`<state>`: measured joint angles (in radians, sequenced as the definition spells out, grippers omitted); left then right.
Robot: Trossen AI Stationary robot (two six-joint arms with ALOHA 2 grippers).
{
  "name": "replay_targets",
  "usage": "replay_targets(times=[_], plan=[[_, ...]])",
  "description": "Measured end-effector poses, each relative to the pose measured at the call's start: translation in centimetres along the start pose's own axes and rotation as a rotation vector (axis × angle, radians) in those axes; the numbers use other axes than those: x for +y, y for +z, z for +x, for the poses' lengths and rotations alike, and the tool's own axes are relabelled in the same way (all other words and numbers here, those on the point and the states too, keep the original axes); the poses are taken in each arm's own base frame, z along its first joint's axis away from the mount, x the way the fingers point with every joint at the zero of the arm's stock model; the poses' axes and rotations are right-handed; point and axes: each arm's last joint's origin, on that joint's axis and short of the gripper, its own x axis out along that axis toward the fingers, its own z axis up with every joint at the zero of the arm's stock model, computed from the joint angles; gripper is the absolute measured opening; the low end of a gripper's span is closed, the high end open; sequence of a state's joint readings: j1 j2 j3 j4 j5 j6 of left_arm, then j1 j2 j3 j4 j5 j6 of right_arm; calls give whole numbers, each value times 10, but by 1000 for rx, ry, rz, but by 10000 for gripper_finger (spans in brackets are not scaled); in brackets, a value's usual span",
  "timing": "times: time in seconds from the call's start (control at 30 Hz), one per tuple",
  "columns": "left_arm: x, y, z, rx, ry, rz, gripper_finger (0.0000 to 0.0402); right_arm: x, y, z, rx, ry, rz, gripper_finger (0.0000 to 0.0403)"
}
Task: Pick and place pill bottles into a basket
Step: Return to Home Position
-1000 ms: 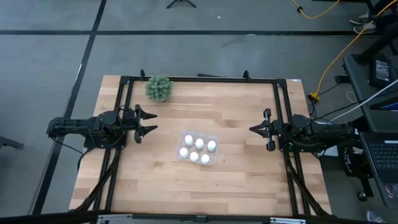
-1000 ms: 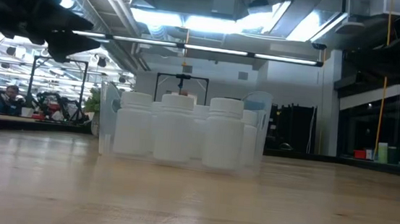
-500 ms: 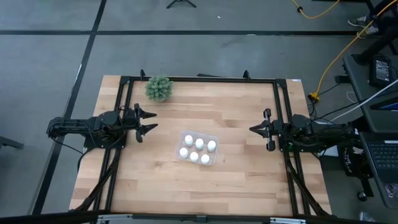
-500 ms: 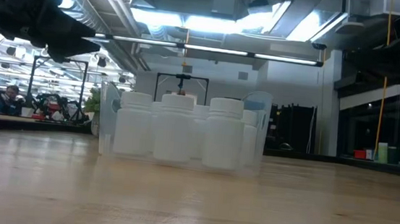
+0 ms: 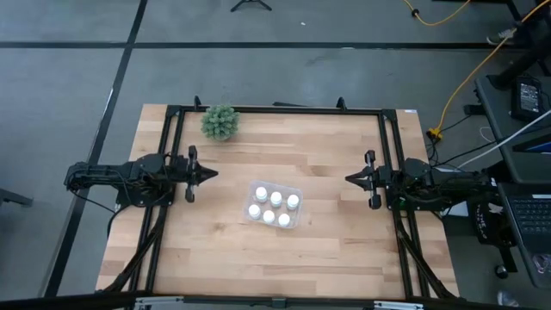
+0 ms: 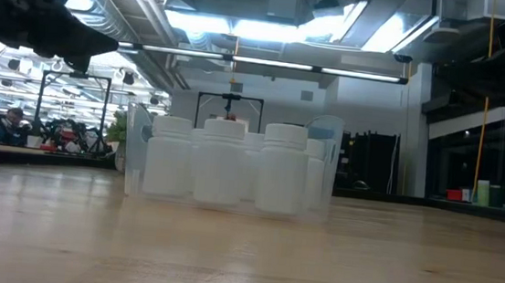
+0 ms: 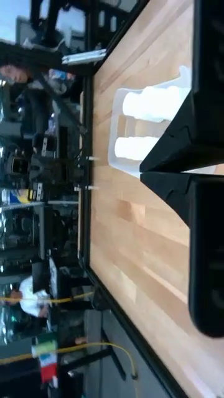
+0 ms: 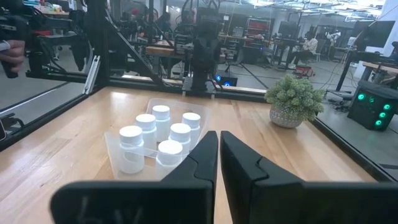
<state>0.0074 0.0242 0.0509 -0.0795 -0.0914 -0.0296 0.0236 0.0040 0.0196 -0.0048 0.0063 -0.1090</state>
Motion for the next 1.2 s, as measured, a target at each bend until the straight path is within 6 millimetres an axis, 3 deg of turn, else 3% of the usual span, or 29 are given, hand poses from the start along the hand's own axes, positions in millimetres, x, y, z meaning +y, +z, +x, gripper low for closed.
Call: replay_targets(times=[0.2, 1.2], plan=[[0, -1, 0, 14, -8, 87, 2, 0, 0, 0, 0, 0, 0, 23], [0, -2, 0, 17, -5, 71, 16, 0, 0, 0, 0, 0, -1, 23]])
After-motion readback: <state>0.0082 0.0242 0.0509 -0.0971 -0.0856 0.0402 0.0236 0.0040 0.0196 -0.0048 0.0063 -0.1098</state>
